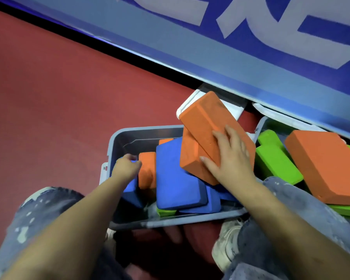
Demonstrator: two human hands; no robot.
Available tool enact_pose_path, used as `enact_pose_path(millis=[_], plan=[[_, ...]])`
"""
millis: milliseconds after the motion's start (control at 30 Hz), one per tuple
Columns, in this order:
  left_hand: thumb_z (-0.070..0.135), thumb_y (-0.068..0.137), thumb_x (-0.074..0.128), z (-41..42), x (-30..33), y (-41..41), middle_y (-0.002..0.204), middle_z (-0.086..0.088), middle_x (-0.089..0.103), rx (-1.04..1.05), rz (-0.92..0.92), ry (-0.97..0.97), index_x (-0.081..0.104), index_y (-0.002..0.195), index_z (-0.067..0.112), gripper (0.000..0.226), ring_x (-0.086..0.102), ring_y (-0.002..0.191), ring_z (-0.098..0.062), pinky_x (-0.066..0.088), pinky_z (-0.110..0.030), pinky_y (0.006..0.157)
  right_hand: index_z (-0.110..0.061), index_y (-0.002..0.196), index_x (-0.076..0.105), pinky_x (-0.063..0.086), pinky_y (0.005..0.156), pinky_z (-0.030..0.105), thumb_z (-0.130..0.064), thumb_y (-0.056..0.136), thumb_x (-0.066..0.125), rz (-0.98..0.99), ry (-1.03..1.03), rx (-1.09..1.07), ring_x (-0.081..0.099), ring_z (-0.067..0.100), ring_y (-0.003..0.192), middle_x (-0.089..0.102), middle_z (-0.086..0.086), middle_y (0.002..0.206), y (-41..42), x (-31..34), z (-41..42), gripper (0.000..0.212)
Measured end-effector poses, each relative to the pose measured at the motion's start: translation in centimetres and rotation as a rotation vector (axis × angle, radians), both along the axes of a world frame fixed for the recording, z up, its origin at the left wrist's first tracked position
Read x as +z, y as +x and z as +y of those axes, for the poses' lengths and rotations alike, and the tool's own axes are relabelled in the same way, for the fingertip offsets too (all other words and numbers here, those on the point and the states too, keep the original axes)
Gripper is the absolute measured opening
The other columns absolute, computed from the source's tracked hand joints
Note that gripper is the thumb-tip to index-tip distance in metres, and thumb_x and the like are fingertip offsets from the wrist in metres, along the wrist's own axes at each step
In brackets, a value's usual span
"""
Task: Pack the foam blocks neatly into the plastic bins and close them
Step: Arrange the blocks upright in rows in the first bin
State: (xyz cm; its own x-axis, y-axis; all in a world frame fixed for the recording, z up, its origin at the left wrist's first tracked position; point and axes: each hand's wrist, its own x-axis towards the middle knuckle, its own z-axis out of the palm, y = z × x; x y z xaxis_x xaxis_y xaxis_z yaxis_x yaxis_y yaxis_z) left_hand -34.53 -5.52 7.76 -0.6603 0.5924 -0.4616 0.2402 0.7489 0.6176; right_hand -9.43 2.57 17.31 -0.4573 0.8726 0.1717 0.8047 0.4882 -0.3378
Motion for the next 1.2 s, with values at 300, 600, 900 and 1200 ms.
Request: enact_pose_path(millis=[300, 600, 900, 1200], plan=[[0.040, 0.082, 0.069, -3.7, -7.9, -0.1, 0.152, -0.017, 0.019, -0.111, 0.097, -0.253, 0.027, 0.149, 0.022, 0.081, 0.032, 0.135, -0.038, 0.031, -0.042, 0.109, -0.010, 0.108, 0.065, 0.045, 0.094, 0.052, -0.028, 0.070, 0.073, -0.011, -0.087, 0.413, 0.055, 0.041, 0.115, 0.048, 0.024, 0.136, -6.2, -3.1, -4.0, 0.043], [0.042, 0.083, 0.069, -2.9, -9.8, -0.3, 0.132, -0.024, 0.034, -0.050, 0.126, -0.286, 0.003, 0.152, 0.036, 0.096, 0.042, 0.119, -0.043, 0.038, -0.046, 0.099, -0.022, 0.141, 0.036, 0.000, 0.117, 0.037, -0.036, 0.093, 0.051, -0.448, -0.386, 0.552, -0.009, 0.022, 0.146, -0.006, 0.005, 0.159, -7.7, -6.6, -4.4, 0.053], [0.050, 0.079, 0.067, -3.8, -9.1, -1.3, 0.118, -0.017, 0.031, -0.354, 0.166, -0.510, -0.010, 0.146, 0.049, 0.103, 0.050, 0.093, -0.033, 0.046, -0.039, 0.093, -0.027, 0.149, 0.019, 0.005, 0.116, 0.036, -0.045, 0.090, 0.055, -0.745, -0.406, 0.557, -0.014, 0.024, 0.146, -0.011, 0.005, 0.159, -6.1, -9.4, -3.3, 0.072], [0.042, 0.081, 0.069, -5.5, -8.7, -0.4, 0.122, -0.017, 0.027, -0.331, 0.049, -0.473, -0.011, 0.147, 0.046, 0.104, 0.053, 0.092, -0.032, 0.046, -0.037, 0.095, -0.024, 0.152, -0.003, 0.004, 0.116, 0.042, -0.036, 0.086, 0.064, -0.915, -0.306, 0.584, -0.018, 0.032, 0.144, -0.022, 0.011, 0.156, -6.0, -9.6, -4.4, 0.095]])
